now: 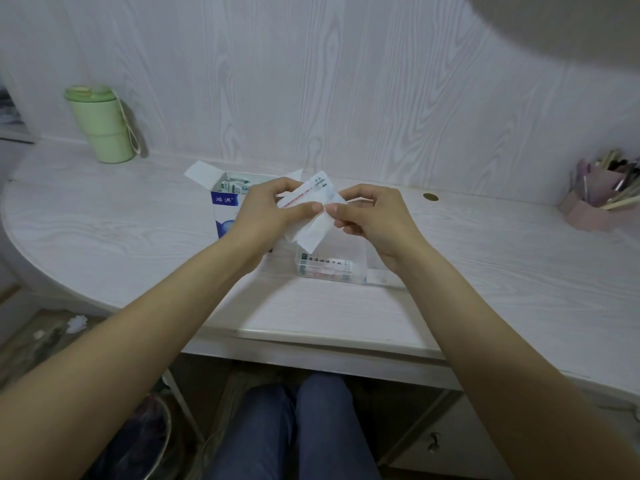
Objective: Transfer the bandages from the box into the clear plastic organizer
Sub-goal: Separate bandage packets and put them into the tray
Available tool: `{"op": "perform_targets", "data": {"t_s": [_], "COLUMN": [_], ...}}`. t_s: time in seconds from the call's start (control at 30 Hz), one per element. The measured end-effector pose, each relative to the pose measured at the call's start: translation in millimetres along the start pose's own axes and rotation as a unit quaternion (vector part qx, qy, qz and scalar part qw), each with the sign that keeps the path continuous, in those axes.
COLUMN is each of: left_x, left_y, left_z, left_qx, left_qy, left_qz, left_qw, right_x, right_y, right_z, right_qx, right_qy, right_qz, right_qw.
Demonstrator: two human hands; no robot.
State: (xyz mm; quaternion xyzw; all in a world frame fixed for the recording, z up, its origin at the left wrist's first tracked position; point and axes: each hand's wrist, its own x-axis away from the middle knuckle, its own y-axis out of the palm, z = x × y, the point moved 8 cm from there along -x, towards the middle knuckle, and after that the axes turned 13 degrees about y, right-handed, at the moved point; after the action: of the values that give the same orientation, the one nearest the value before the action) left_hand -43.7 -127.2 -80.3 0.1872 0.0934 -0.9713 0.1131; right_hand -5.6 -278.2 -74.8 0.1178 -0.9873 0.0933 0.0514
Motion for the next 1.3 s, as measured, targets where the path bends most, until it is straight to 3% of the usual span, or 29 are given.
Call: {"op": "perform_targets", "data": {"t_s": [0.43,0.63,0.77,1.0,1.3], "left_x": [1,1,2,3,1], "left_y": [-6,-17,-20,-14,-16], "left_z": [-8,-10,-11,-11,-10], "left_qx": [0.088,0.052,0.04,0.05,0.055], "left_qy": [-0.015,-0.016,-0.026,-0.039,-0.027], "left_qz": [0.016,0.037,0.041,0.038,0.02], "left_qw": [0.996,0.998,0.998,0.997,0.998], "right_x": [-1,1,2,-4,-13], "right_y": [-7,-2,-6,-6,-16], "right_z": [8,12,14,23,32], "right_qx": [-0.034,-0.053,-0.036,-0.146,0.105], "right_qy": [0.009,0.041,0.03,0.037,0.017], "right_qz": [0.027,-0.023,-0.013,-0.038,0.061], "right_qw": [0.999,0.998,0.999,0.988,0.992]}}
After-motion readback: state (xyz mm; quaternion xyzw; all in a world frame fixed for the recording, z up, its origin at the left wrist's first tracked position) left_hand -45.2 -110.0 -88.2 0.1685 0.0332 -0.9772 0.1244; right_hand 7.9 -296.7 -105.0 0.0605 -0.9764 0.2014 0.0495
